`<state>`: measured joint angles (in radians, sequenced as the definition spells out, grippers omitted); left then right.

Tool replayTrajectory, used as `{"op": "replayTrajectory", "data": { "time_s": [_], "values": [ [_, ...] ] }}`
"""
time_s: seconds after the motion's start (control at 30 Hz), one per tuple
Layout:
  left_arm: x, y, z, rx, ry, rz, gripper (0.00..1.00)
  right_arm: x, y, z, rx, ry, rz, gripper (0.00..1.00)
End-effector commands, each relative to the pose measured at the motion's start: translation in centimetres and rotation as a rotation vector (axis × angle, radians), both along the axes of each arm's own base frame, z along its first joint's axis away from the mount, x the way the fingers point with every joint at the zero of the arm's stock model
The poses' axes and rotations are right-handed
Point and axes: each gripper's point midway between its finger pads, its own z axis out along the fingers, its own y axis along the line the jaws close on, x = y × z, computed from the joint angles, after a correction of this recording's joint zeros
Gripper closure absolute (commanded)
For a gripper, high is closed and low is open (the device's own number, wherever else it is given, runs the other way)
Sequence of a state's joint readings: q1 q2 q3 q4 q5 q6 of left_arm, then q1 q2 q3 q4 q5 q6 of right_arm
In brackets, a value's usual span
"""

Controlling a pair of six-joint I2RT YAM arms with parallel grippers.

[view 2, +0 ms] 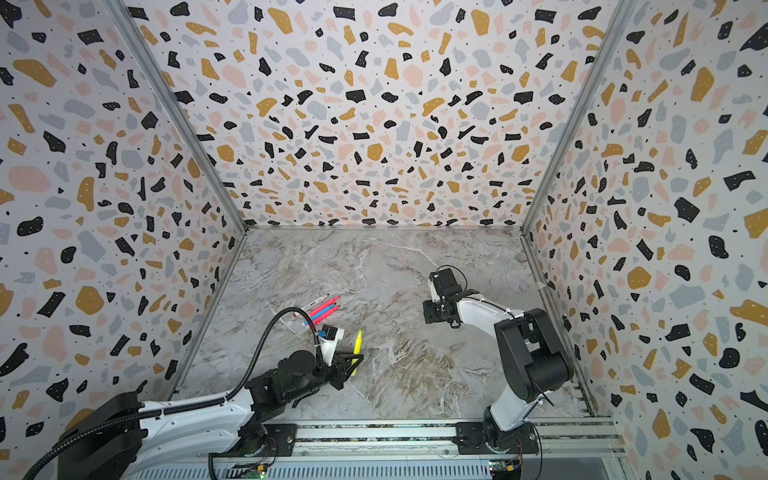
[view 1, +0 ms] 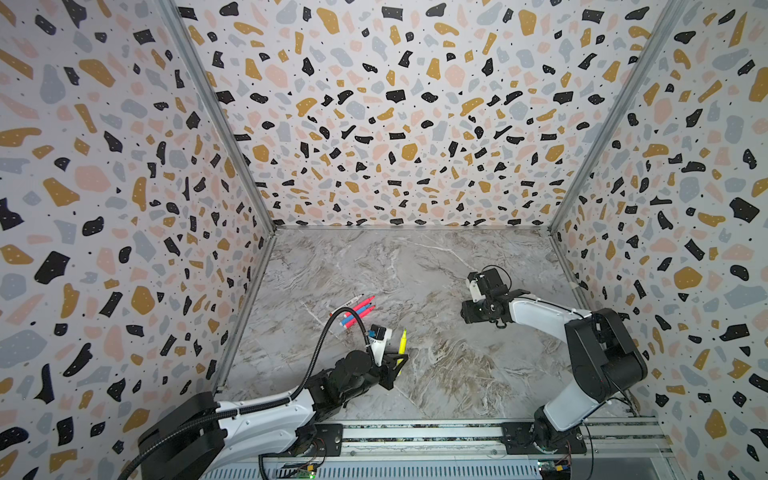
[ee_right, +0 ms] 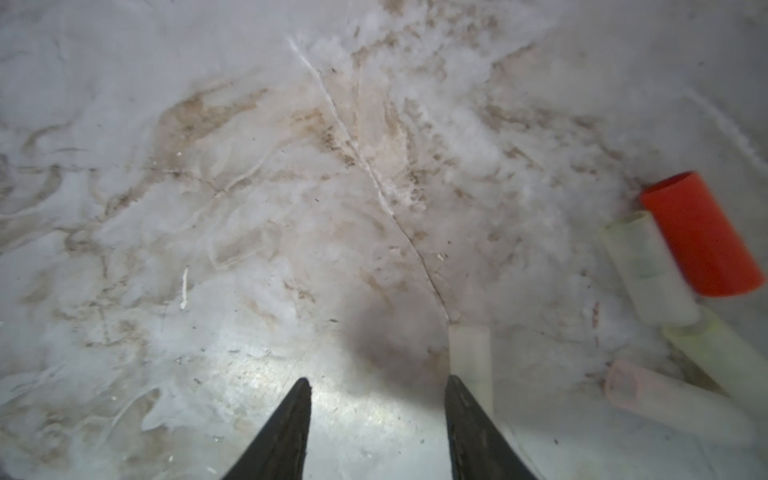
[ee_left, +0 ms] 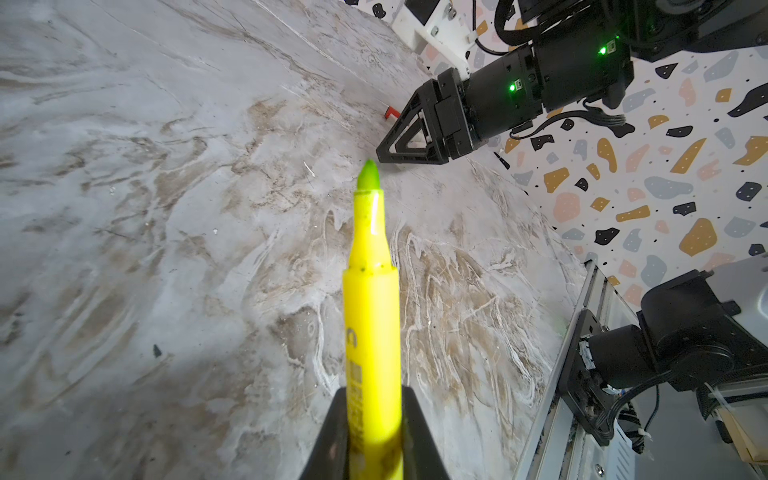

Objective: Insert the pens into the pen caps

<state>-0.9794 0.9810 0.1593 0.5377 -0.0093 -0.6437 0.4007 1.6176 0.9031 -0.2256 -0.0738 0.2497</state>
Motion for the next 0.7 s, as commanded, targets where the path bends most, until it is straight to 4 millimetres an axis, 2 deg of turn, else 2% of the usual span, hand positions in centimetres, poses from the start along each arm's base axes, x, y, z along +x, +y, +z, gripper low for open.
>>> {"op": "replayTrajectory", "data": {
  "time_s": [0.0,0.07,0.17,0.3,0.4,0.67],
  "values": [
    [0.1,-0.1,1.1,-0.035,-0.030,0.004,1.00,0.2,-0.1,2.8,0.023,-0.057,-0.037,0.47],
    [0.1,-0.1,1.1,-0.035,-0.030,0.005,1.00,0.5,-0.6,3.5,0.010,-0.075,-0.065,0.47],
    [0.1,0.0,1.1,-0.034,-0.030,0.007,1.00,0.8,-1.7,3.4,-0.045,-0.071,-0.106,0.48],
    [0.1,0.0,1.0,-0.029,-0.030,0.007,1.00,1.0,-2.7,1.9,-0.098,-0.018,-0.116,0.48],
    [0.1,0.0,1.1,-0.026,-0.030,0.003,1.00,1.1,-3.4,0.8,-0.129,0.025,-0.120,0.53],
    [0.1,-0.1,1.0,-0.017,-0.034,0.000,1.00,1.6,-3.8,-0.2,-0.168,0.040,-0.111,0.53]
  ]
}}
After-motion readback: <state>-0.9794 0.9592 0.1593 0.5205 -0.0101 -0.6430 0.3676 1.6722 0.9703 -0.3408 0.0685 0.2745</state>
